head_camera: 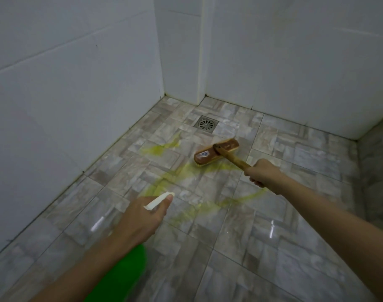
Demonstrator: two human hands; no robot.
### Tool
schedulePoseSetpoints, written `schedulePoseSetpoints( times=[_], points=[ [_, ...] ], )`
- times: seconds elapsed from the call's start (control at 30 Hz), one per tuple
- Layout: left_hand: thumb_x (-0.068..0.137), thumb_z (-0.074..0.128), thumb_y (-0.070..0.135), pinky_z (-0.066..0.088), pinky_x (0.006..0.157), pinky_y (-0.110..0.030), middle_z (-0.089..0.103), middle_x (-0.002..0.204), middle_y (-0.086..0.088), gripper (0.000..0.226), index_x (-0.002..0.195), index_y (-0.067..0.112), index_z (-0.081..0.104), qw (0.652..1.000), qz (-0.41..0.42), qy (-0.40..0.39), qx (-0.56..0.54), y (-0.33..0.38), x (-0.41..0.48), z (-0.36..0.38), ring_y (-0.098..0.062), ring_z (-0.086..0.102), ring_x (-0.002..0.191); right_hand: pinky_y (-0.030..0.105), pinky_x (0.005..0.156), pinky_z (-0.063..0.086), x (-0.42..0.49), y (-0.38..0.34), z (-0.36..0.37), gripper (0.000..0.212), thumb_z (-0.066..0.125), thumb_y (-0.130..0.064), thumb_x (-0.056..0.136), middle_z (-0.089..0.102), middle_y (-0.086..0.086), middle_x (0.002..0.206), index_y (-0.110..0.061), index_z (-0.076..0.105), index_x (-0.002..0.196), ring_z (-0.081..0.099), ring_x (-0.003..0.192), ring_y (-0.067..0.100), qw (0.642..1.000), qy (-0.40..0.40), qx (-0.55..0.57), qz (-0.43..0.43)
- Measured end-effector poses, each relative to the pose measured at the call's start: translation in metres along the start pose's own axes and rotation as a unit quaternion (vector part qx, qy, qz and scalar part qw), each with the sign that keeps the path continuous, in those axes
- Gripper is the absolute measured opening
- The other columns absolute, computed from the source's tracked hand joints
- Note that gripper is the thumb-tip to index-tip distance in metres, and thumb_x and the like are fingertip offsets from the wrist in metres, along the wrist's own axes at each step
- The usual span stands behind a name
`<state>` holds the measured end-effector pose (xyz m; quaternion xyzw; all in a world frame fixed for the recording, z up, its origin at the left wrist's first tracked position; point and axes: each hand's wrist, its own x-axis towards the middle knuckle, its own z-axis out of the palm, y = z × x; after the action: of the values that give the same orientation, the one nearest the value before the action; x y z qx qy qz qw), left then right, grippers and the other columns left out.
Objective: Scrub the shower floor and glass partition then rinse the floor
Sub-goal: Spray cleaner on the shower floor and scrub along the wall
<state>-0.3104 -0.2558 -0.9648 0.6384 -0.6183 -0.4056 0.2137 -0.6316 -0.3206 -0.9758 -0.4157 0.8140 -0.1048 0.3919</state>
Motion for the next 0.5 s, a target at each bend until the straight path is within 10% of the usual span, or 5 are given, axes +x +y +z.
schedulePoseSetpoints(
  times=[0.13,0.23,0.4,0.5],
  points=[
    [0.085,0.063,0.055,0.041,0.043,-0.025,0.054,0.046,-0.003,0.060,0.062,0.000,0.061,0.994,-0.076,0.056,-0.056,-0.012,0.003,-0.007,-0.015,0.050,0.039,0.027,0.047,0.047,-0.013,-0.008,-0.012,0.025,0.050,-0.013,0.095,0.062,0.014,0.077,0.006,0.057,0.111,0.055,0.054,0.019,0.994,-0.060,-0.080,-0.039],
    [0.091,0.060,0.049,0.036,0.035,-0.016,0.050,0.033,0.004,0.050,0.056,0.012,0.059,0.991,-0.082,0.094,-0.050,-0.015,0.005,-0.025,-0.005,0.045,0.029,0.023,0.042,0.045,-0.036,-0.021,-0.040,0.032,0.048,-0.031,0.099,0.061,0.008,0.078,-0.026,0.050,0.130,0.054,0.051,0.016,0.973,-0.073,-0.207,-0.072],
    [0.088,0.061,0.054,0.043,0.042,-0.022,0.064,0.048,-0.008,0.059,0.064,0.002,0.070,0.980,-0.114,0.157,-0.046,-0.030,0.019,-0.047,-0.010,0.053,0.034,0.034,0.070,0.053,-0.040,-0.067,-0.018,0.039,0.040,-0.045,0.097,0.066,0.004,0.088,-0.020,0.065,0.113,0.062,0.074,0.020,0.894,-0.010,-0.409,-0.184],
    [0.088,0.060,0.056,0.041,0.040,-0.019,0.063,0.048,-0.003,0.058,0.069,0.003,0.071,0.969,-0.116,0.203,-0.074,-0.035,0.031,-0.063,-0.008,0.054,0.035,0.032,0.060,0.052,-0.013,-0.087,0.026,0.040,0.037,-0.044,0.098,0.059,0.000,0.077,-0.023,0.060,0.123,0.057,0.065,0.018,0.893,0.022,-0.380,-0.241]
  ],
)
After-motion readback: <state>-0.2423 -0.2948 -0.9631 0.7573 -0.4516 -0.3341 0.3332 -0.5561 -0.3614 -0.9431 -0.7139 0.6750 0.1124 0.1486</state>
